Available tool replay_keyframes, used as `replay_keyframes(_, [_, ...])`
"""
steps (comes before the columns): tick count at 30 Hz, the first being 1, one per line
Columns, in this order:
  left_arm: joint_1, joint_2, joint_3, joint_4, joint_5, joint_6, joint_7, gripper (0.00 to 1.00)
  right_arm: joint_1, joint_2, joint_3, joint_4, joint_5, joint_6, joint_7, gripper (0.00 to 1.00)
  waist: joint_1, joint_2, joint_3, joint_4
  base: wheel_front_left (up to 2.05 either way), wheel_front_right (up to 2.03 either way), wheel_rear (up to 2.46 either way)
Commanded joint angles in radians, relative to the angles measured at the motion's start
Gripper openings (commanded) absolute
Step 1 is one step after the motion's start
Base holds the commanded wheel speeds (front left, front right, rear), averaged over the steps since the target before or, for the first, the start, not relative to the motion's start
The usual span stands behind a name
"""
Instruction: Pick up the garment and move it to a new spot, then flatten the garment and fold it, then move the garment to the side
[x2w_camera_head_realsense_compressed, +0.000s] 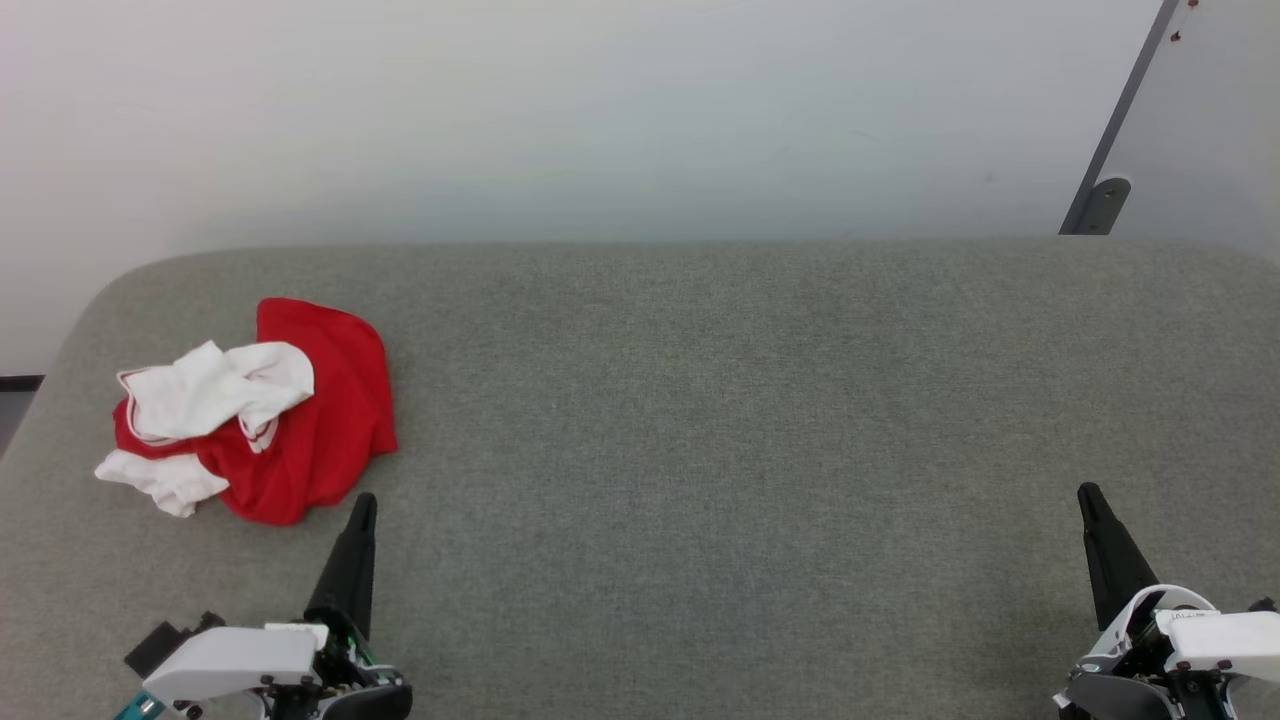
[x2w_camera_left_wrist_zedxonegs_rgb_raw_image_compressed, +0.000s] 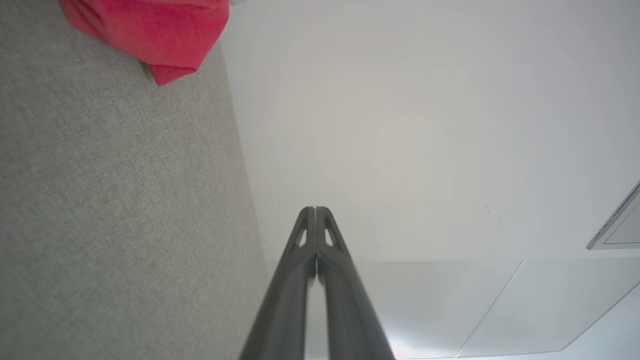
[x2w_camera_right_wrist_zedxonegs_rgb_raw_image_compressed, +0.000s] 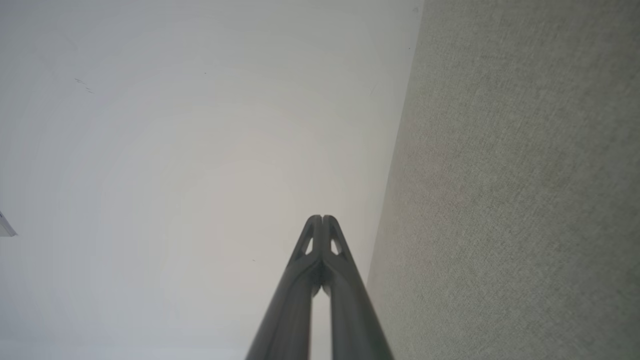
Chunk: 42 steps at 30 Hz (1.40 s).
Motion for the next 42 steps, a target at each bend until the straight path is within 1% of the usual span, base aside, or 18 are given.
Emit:
replay_keyframes(1, [-0.01,-0.001,0.001,0.001,0.001,-0.003,0.001,0.0,-0.002,0.003,0.002,0.0,0.004,-0.001,0.001,0.0,0.0,-0.0001,0.0,0.0,0.0,0.0,0.0])
replay_keyframes(20, [-0.01,-0.001,0.001,0.001,0.001,-0.003,0.001,0.0,-0.002,0.003,0.002,0.0,0.004,-0.001,0.001,0.0,0.0,-0.0001,0.0,0.0,0.0,0.0,0.0])
replay_keyframes(21, [0.0,0.0,0.0,0.0,0.0,0.0,0.0,1.0,0.0,0.0,0.0,0.0,0.0,0.0,0.0,1.0,0.0001,-0.0001,0.0,0.0,0.0,0.0,0.0])
replay_keyframes(22, [0.002,0.0,0.0,0.004,0.0,0.0,-0.001,0.0,0.001,0.0,0.0,0.005,0.0,0.0,0.0,0.0,0.0,-0.0001,0.0,0.0,0.0,0.0,0.0])
replay_keyframes(23, [0.008,-0.001,-0.001,0.012,0.0,0.001,-0.001,0.0,0.004,0.001,0.0,0.014,0.0,0.0,0.0,0.0,0.0001,-0.0001,0.0,0.0,0.0,0.0,0.0])
replay_keyframes(24, [0.016,-0.004,-0.001,0.022,0.0,0.002,-0.001,1.0,0.012,0.002,0.0,0.023,0.0,0.0,0.0,1.0,0.0,-0.0001,0.0,0.0,0.0,0.0,0.0])
replay_keyframes(33, [-0.023,0.013,-0.011,0.042,0.041,0.003,-0.024,1.0,-0.049,-0.009,0.008,0.068,-0.022,0.0,-0.017,1.0,0.0,-0.0001,0.0,0.002,0.0,0.0,0.0])
replay_keyframes(36, [-0.039,0.026,-0.024,0.05,0.075,0.003,-0.042,1.0,-0.073,-0.02,0.025,0.084,-0.054,0.0,-0.033,1.0,0.0,-0.0001,0.0,0.002,0.0,0.0,0.0])
replay_keyframes(42, [-0.064,0.052,-0.063,0.071,0.179,0.009,-0.083,1.0,-0.112,-0.047,0.076,0.115,-0.135,0.0,-0.072,1.0,0.0,-0.0001,-0.003,0.005,0.0,0.0,0.0])
